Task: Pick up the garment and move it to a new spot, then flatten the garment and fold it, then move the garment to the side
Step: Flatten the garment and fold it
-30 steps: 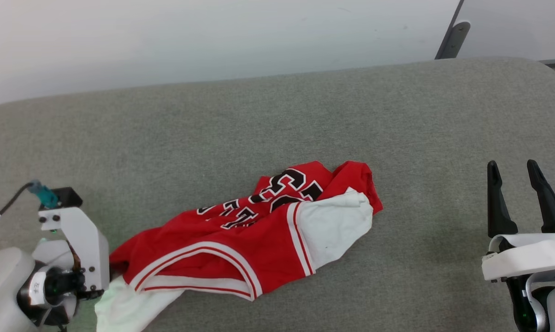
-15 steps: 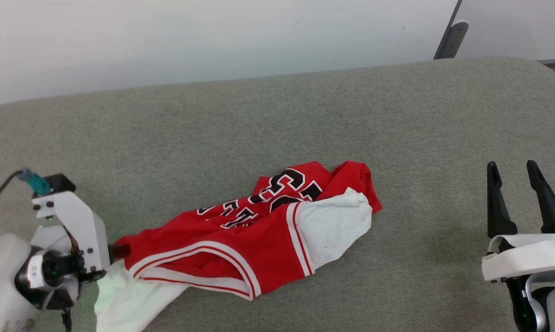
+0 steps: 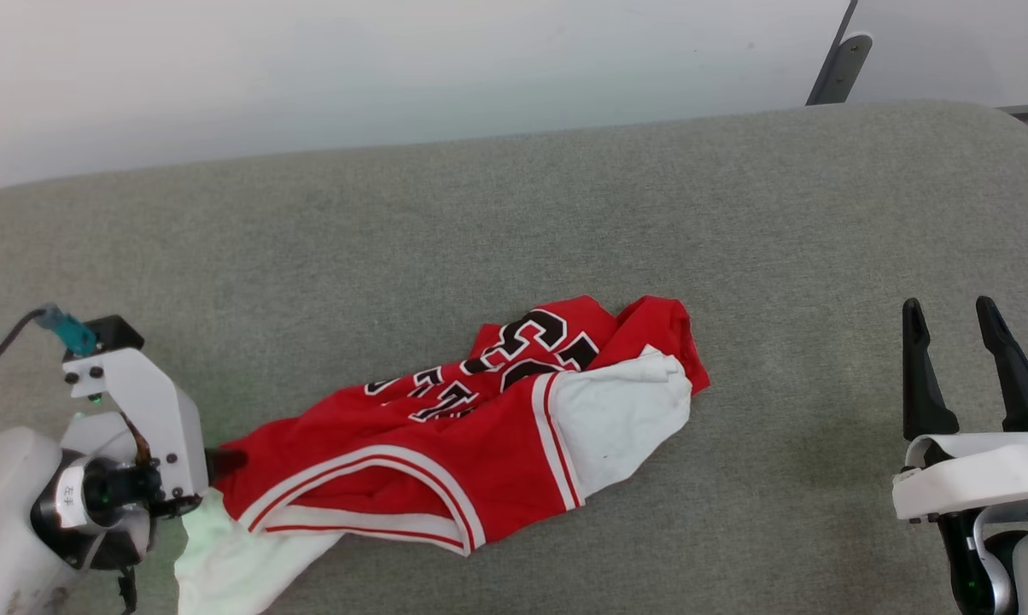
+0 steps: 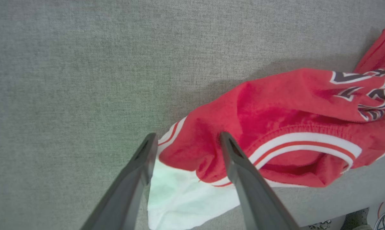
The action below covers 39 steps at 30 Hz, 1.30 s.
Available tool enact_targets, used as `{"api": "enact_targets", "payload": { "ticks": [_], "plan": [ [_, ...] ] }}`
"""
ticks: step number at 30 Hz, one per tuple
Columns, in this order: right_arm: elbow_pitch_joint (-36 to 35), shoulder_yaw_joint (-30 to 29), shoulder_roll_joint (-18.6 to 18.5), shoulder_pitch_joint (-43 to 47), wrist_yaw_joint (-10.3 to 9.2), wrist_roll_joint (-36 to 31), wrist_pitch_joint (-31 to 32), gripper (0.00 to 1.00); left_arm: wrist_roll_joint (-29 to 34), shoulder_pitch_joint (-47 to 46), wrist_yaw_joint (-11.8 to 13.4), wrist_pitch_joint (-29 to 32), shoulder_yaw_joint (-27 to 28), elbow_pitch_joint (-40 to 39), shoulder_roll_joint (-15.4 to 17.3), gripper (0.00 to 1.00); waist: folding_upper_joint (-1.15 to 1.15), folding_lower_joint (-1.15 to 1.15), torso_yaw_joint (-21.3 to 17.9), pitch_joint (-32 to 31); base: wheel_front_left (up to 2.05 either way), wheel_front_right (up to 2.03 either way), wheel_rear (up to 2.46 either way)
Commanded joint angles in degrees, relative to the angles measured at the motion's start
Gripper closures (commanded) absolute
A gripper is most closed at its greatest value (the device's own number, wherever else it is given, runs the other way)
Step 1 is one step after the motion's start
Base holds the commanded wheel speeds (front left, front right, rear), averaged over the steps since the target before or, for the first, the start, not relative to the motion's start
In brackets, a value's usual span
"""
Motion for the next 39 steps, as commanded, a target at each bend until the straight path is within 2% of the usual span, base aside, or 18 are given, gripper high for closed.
{"api": "enact_targets", "payload": {
  "ticks": [1,7,8,9,17,24,33,39],
  "plan": [
    [0.06,0.05,0.10,-0.66,-0.08,-0.04,0.01,0.00,0.57,-0.11,0.28,0.11,-0.21,0.06,0.00,0.00,0.00,0.00,-0.01,0.09,0.00,0.00,0.00],
    [0.14,-0.12,0.13,-0.66,-0.08,0.09,-0.04,0.00,1.16,0.71,0.69,1.25,-1.78,1.54,-0.89,0.00,0.00,0.00,0.01,0.41,0.00,0.00,0.00],
    [0.17,-0.15,0.16,-0.70,-0.08,0.10,-0.07,0.00,1.08,0.76,0.64,1.28,-1.95,2.19,-1.25,0.06,0.00,0.00,0.05,0.46,0.00,0.00,0.00],
    [0.18,-0.15,0.19,-0.76,-0.08,0.10,-0.11,0.00,1.13,0.63,0.20,0.94,-2.06,2.75,-1.62,1.00,0.00,0.00,0.09,0.51,0.00,0.00,0.00],
    [0.29,-0.01,0.23,-1.39,-0.08,0.27,-0.51,0.00,0.84,-3.53,-4.82,-3.40,0.03,6.37,-3.92,1.00,0.00,0.00,0.18,0.64,0.00,0.00,0.00],
    [0.34,-0.53,0.33,-1.14,-0.08,0.21,-0.72,0.00,2.62,-7.92,-7.88,-5.29,0.27,4.86,-4.24,1.00,0.00,0.00,0.39,0.52,0.00,0.00,0.00],
    [0.29,-0.42,0.46,-1.24,-0.08,0.47,-0.92,0.00,2.49,-10.60,-12.21,-2.89,-3.13,-4.08,-9.35,1.00,0.00,0.00,0.48,0.78,0.00,0.00,0.00],
    [0.32,-0.34,0.54,-1.41,-0.08,0.52,-1.15,0.00,2.12,-8.09,-12.11,1.33,-7.28,-8.69,-11.52,1.00,0.00,0.00,0.11,1.27,0.00,0.00,0.00]
  ]
}}
